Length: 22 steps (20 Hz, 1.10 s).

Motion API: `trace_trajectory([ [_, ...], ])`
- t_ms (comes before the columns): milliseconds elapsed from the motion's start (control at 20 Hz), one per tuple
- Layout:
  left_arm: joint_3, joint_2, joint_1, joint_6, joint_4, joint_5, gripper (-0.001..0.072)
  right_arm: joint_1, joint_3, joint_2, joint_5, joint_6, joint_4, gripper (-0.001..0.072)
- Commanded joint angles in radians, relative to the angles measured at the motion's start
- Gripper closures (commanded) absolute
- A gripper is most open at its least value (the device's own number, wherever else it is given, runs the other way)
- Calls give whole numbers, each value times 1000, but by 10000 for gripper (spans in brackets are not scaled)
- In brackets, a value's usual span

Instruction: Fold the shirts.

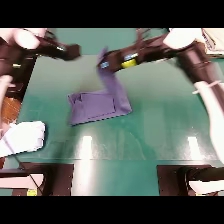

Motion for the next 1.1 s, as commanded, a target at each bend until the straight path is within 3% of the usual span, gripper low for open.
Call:
trace_trajectory([
  [0,1,162,153,6,57,-27,683,153,95,-159,-56,-79,84,196],
  [50,1,185,176,6,57,-32,683,171,140,-199,-19,-89,84,143],
  [200,0,204,195,6,60,-69,683,132,185,-228,139,-68,26,164],
  [600,0,203,195,6,41,-138,683,-323,-317,-35,166,100,-205,155],
  [900,0,198,195,6,16,-138,683,-450,-445,-103,151,100,-193,115],
  [1050,-9,195,193,6,11,-143,683,-420,-440,-184,138,99,-56,115],
])
